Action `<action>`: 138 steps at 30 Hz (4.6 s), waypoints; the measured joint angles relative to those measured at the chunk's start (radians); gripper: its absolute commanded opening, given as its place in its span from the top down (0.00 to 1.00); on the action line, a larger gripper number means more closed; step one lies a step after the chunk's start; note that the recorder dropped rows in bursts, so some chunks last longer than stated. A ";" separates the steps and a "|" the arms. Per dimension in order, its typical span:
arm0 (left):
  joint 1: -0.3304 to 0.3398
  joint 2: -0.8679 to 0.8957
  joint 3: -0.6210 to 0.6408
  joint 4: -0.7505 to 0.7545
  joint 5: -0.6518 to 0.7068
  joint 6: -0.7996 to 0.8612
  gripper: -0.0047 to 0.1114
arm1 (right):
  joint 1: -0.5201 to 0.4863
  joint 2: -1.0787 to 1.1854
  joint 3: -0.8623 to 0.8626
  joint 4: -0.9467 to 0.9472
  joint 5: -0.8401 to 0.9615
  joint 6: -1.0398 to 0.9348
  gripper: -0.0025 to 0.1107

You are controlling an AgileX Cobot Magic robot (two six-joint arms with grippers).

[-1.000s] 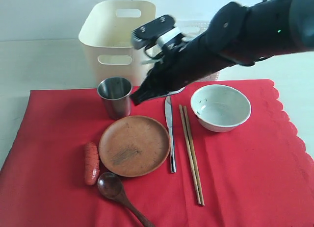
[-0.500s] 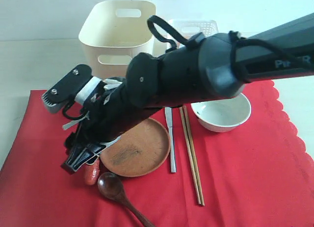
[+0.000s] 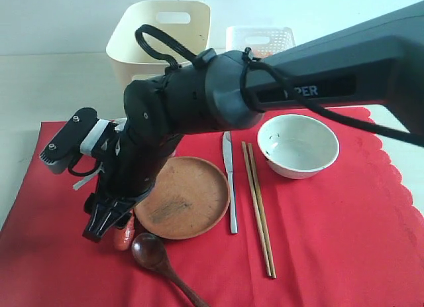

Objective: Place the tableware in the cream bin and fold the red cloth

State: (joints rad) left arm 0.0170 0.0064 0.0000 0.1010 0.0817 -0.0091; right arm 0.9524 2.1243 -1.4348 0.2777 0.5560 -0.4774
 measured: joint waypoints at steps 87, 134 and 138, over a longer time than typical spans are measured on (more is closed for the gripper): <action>0.000 0.000 0.000 0.000 0.000 0.000 0.96 | -0.607 -0.334 0.115 0.093 -0.345 -0.030 0.98; 0.000 0.000 0.000 0.000 0.000 0.000 0.96 | -0.202 -0.609 0.643 0.140 -0.293 0.130 0.98; 0.000 0.000 0.000 0.000 0.000 0.000 0.96 | -0.100 -0.574 0.657 0.143 -0.290 0.137 0.98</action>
State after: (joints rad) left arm 0.0170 0.0064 0.0000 0.1010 0.0817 -0.0091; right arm 0.8526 1.5500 -0.7778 0.4204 0.2658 -0.3406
